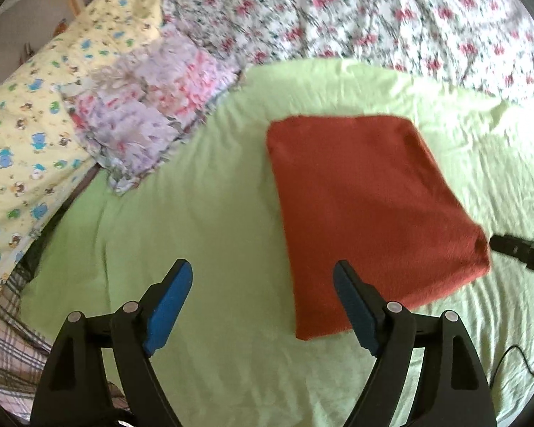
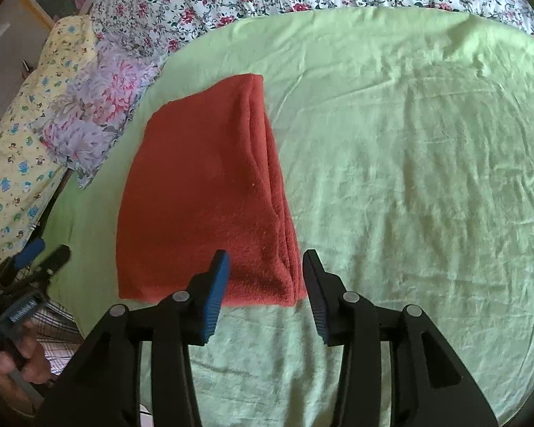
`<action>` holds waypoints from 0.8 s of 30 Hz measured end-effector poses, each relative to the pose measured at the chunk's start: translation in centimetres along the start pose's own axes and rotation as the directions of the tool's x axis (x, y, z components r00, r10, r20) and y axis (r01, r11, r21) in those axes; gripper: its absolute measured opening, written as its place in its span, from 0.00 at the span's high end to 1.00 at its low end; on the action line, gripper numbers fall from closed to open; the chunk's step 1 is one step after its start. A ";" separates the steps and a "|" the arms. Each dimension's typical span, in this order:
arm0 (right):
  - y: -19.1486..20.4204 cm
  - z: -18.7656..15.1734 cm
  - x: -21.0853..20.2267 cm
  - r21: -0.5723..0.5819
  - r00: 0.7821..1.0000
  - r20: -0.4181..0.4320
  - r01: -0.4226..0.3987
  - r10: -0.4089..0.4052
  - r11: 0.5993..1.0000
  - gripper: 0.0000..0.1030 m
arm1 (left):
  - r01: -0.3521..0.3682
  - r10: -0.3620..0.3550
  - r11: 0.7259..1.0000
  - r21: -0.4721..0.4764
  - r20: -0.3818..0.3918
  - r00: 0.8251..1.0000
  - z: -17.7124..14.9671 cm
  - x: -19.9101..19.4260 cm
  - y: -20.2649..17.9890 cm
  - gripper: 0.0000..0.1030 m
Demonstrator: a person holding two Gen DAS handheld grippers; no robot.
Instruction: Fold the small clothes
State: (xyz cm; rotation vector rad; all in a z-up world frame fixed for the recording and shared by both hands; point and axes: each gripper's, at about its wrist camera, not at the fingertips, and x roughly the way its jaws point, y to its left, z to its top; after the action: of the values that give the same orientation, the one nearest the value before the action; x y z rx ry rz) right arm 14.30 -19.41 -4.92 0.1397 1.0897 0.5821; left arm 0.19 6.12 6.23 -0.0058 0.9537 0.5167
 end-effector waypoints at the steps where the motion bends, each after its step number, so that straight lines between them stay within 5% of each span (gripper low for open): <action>1: 0.0 -0.1 -0.2 0.001 1.000 0.002 0.003 -0.003 1.000 0.56 | -0.003 0.004 1.000 -0.009 0.007 1.000 0.2 -0.3 0.2 0.20; 24: 4.0 -0.2 -3.2 -0.058 0.997 0.067 -0.027 0.031 0.998 0.50 | -0.055 0.063 0.995 -0.087 0.081 0.995 1.2 -4.4 3.6 0.17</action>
State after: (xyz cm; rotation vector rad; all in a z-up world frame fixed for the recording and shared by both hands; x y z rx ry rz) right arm 11.57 -17.71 -0.98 0.1245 1.0058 0.6295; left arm -2.43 7.71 11.12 -0.0322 0.8512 0.6072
